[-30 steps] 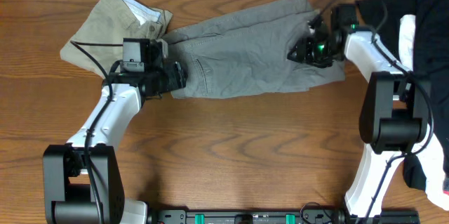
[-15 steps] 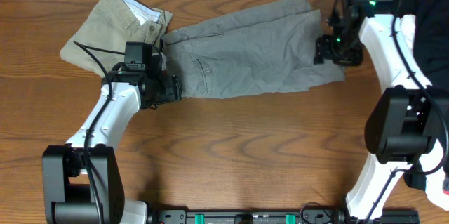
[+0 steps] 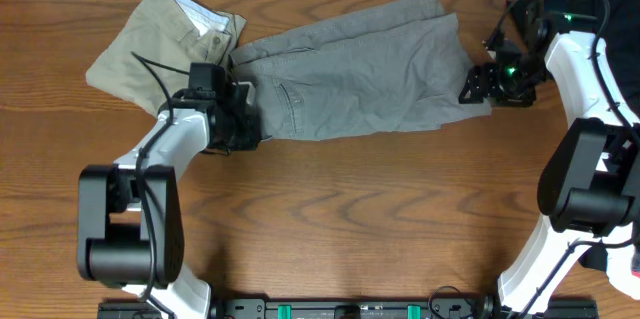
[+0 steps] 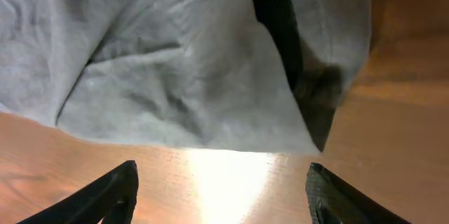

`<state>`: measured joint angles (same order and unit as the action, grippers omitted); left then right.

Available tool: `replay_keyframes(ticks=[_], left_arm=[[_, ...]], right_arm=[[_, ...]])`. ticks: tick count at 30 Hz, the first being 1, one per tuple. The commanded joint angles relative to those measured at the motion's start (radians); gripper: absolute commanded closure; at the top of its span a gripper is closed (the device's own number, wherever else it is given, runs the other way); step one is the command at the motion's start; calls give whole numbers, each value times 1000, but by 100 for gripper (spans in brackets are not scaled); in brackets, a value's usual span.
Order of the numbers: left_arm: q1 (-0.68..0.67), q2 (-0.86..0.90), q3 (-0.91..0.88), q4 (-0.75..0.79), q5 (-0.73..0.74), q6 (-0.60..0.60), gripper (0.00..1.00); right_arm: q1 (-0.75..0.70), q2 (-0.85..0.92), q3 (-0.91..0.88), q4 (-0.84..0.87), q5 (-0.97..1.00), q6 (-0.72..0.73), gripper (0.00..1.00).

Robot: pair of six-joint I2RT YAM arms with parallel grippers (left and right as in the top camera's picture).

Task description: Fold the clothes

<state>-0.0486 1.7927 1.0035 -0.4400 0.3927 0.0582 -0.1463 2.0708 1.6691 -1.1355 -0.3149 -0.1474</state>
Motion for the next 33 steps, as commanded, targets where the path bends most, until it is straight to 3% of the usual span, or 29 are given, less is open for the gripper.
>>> replay_keyframes(ticks=[1,2,4,6,9,15,20,25,26,29,33], left_arm=[[-2,5,20,5,41,79,94],[-2,5,20,5,40,89,94],[-2,3,20,3,33,87,94],[0,0,20,-1,33,87,94],[4,-13,20,-7,33,87,94],[46,-70,20,-18,19,87,94],[84,-103,20,-45,0,87,94],[87,-105,20,-46,0,87,94],[87,-105,20,-46,0,86,94],[87,-105,20,-46,0,87,94],[87,-105,20,-46,0,87,94]], right_arm=[[-4,9,-55,56,-33,-34,27],[-4,9,-72,80,-29,-34,29],[-4,9,-105,113,3,-33,46],[-4,9,-127,130,41,-33,56],[-4,9,-144,158,49,-32,81],[-18,9,-145,144,80,-26,99],[-56,9,-145,82,234,27,98],[-95,9,-145,61,107,-60,97],[-104,9,-145,58,56,-89,87],[-114,9,-147,58,-119,-166,44],[-106,10,-168,93,-138,-163,29]])
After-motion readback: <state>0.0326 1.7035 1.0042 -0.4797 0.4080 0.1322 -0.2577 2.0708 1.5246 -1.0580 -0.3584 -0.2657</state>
